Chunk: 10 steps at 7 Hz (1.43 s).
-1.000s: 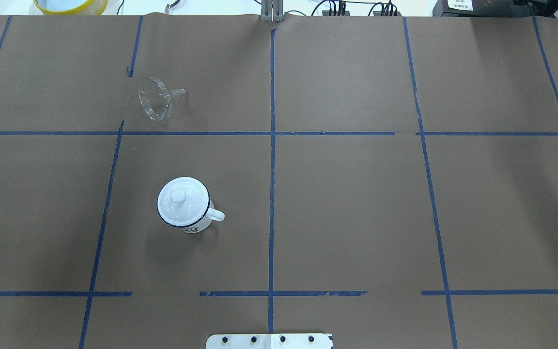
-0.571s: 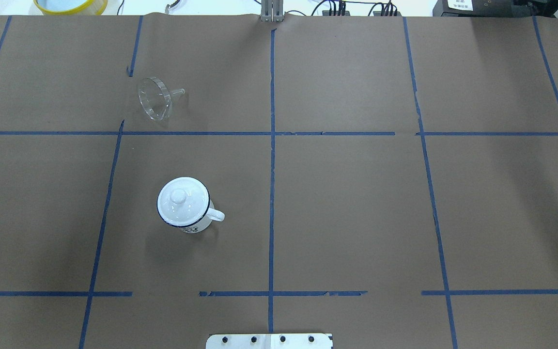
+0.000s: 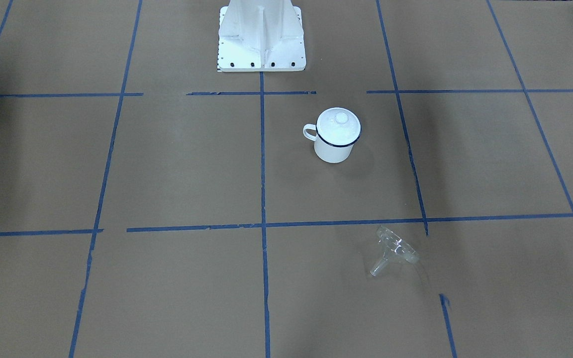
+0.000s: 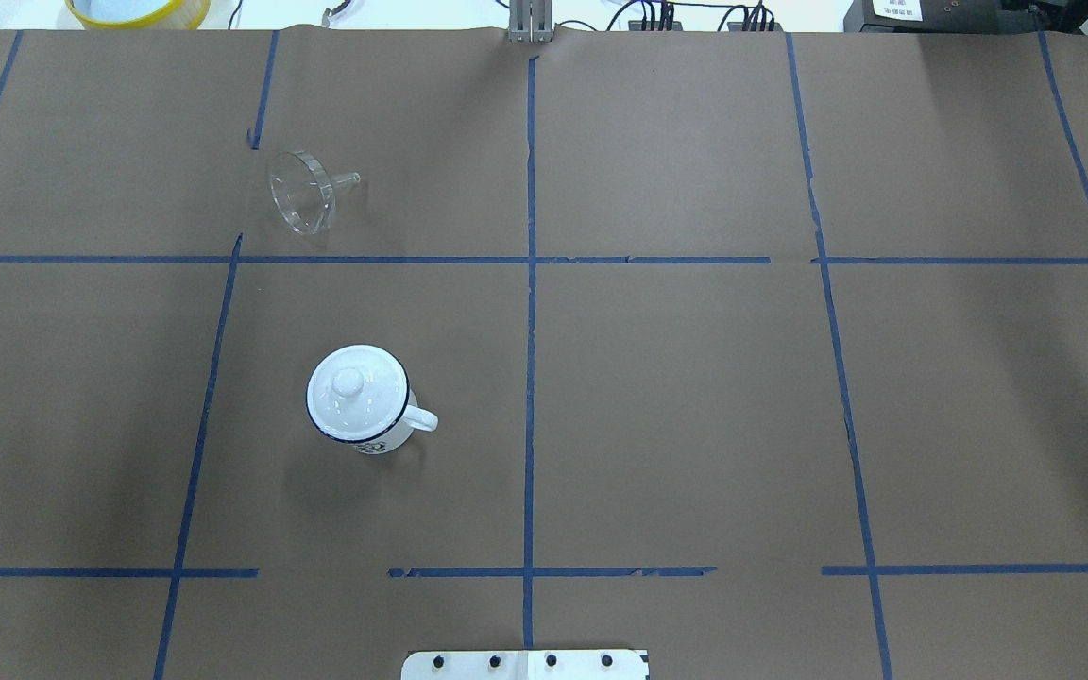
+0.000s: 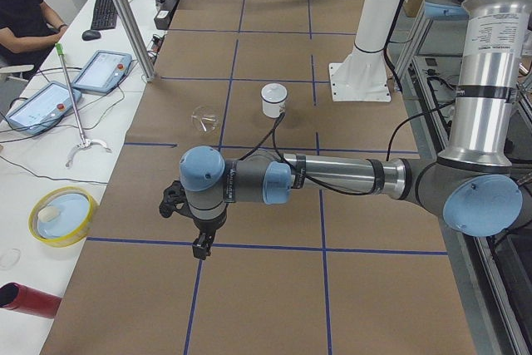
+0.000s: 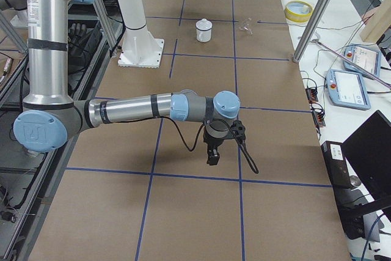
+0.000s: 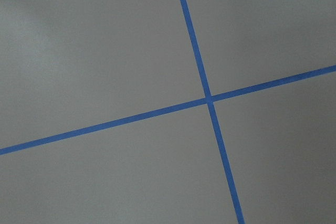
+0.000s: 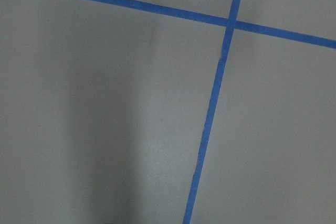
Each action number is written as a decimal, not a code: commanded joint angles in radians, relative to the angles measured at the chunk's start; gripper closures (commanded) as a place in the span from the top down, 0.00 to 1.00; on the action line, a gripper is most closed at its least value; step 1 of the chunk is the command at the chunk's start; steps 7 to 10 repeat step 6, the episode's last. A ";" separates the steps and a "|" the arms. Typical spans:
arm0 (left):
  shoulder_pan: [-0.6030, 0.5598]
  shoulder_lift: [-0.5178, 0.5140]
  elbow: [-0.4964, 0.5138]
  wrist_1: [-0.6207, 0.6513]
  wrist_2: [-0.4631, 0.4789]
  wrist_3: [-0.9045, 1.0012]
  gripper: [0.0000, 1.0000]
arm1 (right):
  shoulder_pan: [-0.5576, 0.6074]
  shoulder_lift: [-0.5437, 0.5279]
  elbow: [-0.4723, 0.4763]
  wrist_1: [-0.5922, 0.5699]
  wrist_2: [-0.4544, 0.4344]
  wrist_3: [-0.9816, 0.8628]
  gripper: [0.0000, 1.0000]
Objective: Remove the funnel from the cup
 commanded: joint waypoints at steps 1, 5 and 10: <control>0.000 -0.001 0.006 0.006 0.000 -0.006 1.00 | 0.000 0.000 0.000 0.000 0.000 0.000 1.00; 0.000 -0.007 0.014 0.097 -0.050 -0.010 1.00 | 0.000 0.000 0.000 0.000 0.000 0.002 1.00; 0.000 -0.009 0.015 0.097 -0.084 -0.012 1.00 | 0.000 0.000 0.000 0.000 0.000 0.000 1.00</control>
